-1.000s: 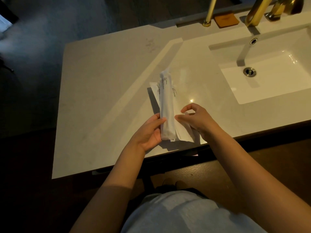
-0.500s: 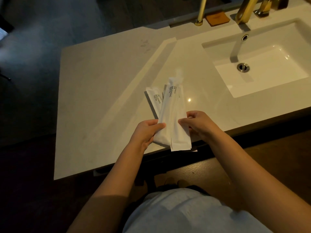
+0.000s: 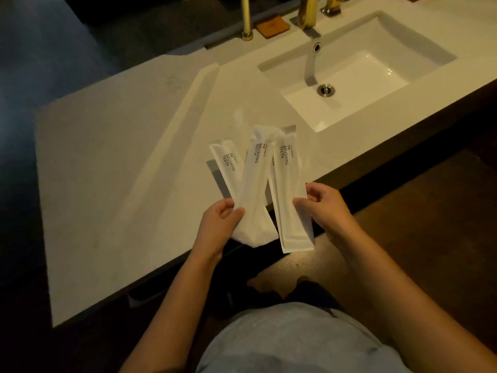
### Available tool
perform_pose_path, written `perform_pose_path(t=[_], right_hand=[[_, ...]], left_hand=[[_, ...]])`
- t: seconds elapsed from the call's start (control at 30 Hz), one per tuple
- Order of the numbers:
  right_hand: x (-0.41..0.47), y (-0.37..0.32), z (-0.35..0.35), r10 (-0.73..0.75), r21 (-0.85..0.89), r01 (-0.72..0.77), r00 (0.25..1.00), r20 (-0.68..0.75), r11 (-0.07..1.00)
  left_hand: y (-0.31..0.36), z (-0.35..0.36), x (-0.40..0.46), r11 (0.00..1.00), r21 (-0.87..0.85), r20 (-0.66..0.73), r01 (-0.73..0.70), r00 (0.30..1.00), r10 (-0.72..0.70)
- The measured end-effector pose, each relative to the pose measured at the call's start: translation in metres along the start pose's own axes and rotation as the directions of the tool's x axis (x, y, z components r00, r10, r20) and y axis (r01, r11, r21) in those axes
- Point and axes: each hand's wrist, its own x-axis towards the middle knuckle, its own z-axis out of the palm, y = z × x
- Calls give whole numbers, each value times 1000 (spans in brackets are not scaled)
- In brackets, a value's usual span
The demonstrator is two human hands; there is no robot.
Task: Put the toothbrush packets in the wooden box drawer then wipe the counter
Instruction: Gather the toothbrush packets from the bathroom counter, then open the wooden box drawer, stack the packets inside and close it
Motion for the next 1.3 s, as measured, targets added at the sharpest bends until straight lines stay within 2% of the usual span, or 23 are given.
perform_pose_path(t=[0.17,0.27,0.4,0.53,0.63,0.7,0.9,1.07,1.17,1.3], right_hand=[[-33,24,-51,10,41,-4,991,-134,999],[-51,54,-86,46,54,-35,975,-219,998],[-82,114,-150,165,33,-163,929,-330,986],[-127,195,-215,404,135,-385,806,-432,913],[-159,239,-260,535,262,-469,691,-487,844],[-173,259,-289,575,300,-492,658,-486,817],[-172,289,-378,553,280,-481,659,-510,831],[-150,294,-441,538,227,-500,660,-524,836],[-128,296,-478,546,224,-516,641,-540,827],[-104,291,-527,566,234,-538,609,-556,810]], left_hand=[[-5,40,-26,998,53,123,-26,992,19],[-15,71,-35,971,218,217,-102,975,54],[-45,113,-38,821,507,355,-263,932,79],[-83,168,-44,688,674,370,-269,929,1],[-105,221,-59,653,706,383,-273,923,-28],[-116,255,-69,622,732,382,-277,923,-38],[-129,317,-72,527,829,245,-189,969,-37],[-122,342,-61,422,884,254,-201,965,-72],[-115,385,-38,422,888,246,-184,964,-97],[-85,469,1,463,857,318,-227,940,-126]])
